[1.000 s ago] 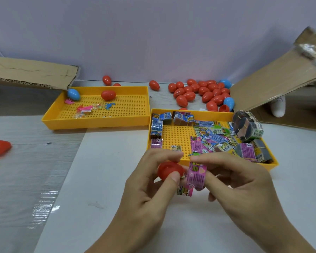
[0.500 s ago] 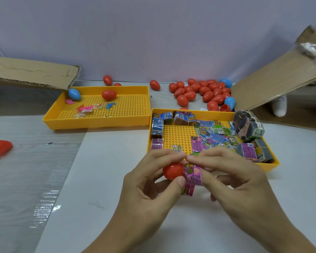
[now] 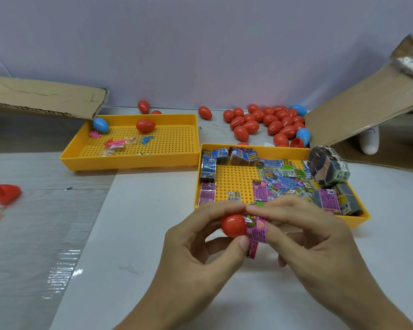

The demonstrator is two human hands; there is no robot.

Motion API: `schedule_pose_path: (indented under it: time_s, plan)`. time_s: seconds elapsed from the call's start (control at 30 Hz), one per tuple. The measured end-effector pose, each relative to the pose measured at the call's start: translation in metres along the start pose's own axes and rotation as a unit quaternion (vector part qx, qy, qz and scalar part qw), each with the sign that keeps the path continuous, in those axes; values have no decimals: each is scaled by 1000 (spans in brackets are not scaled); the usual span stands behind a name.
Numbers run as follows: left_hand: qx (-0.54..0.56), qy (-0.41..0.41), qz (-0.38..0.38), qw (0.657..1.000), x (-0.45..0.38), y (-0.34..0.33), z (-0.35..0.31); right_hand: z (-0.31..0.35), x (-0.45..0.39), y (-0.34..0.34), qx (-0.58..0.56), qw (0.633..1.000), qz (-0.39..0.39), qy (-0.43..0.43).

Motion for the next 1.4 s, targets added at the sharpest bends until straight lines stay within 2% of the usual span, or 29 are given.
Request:
schedule_pose_path:
  time_s: [0.3, 0.63, 0.77, 0.9, 1.0, 1.1, 1.2, 1.4]
  plan:
    - [5, 4, -11, 1000, 0, 2, 2, 3, 0, 1, -20, 1000, -4, 5]
    - [-15, -27, -27, 999, 0, 2, 1, 8, -2, 1, 64, 997, 2, 37]
    - [-15, -40, -31, 999, 1, 4, 1, 9, -1, 2, 65, 997, -2, 47]
    - [-58, -68, -41, 995, 2, 4, -3, 9, 0, 6, 63, 997, -28, 20]
    - [-100, -92, -57, 989, 2, 6, -6, 16, -1, 6, 102, 994, -31, 36]
    - [-102, -116, -52, 987, 4, 4, -7, 20, -2, 9, 123, 991, -41, 32]
    - [-94, -128, -54, 986, 4, 4, -7, 16, 0, 13, 95, 994, -57, -4]
    - [-155, -191, -73, 967, 9, 2, -14, 16, 1, 10, 120, 992, -44, -21]
Point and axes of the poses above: each hand's wrist, its own x-axis away from the middle knuckle, its own y-axis out of the back of the hand, z = x × y, the point moved 6 cm from there along -x, towards the middle knuckle, and after that the axes turned 8 degrees about y, right-handed, at the moved point
